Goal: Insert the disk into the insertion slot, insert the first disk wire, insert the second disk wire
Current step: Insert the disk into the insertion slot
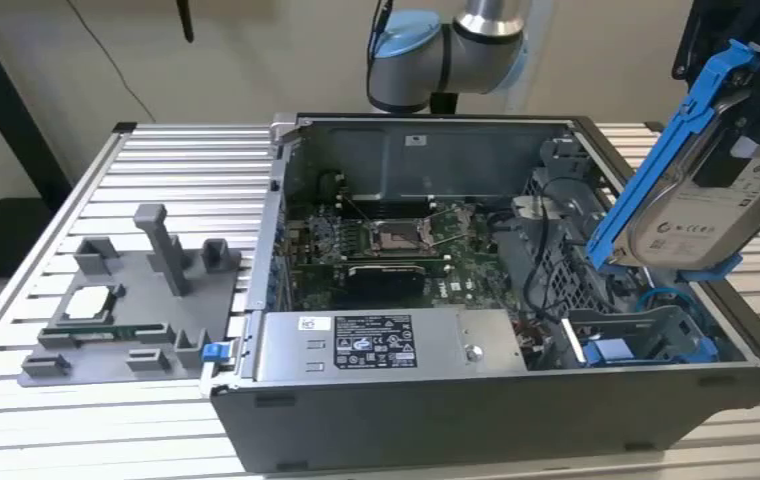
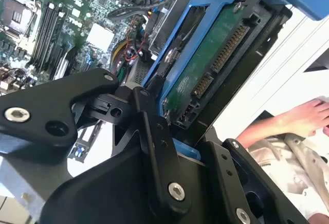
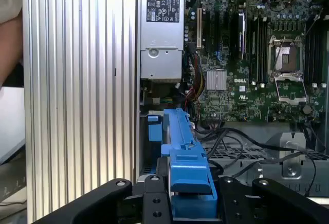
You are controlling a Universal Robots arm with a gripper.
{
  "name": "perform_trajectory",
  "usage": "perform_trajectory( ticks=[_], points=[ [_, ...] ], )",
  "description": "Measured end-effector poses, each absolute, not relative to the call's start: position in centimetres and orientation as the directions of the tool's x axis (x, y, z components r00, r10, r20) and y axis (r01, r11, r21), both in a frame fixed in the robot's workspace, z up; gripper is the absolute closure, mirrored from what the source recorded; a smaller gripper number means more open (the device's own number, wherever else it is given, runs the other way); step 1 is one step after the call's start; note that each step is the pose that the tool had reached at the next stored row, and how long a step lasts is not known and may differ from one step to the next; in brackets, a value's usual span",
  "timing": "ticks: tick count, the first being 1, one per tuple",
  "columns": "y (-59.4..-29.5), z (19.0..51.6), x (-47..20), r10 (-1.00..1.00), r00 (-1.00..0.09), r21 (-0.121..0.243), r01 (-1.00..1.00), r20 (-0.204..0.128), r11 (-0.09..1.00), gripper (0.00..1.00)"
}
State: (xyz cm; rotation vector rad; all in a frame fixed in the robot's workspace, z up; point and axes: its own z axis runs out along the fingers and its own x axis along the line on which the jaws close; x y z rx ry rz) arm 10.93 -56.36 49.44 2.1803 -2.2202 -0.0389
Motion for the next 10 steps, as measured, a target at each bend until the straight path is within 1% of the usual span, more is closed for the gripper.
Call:
perform_trajectory(
  ticks=[3, 10],
  points=[
    [-56.36, 49.27, 10.89, -1.000, -0.018, 0.030, -0.999, 0.010, 0.019, 1.00],
    [-56.35, 48.63, 10.42, -1.000, -0.019, -0.028, -0.999, 0.010, 0.019, 1.00]
  ],
)
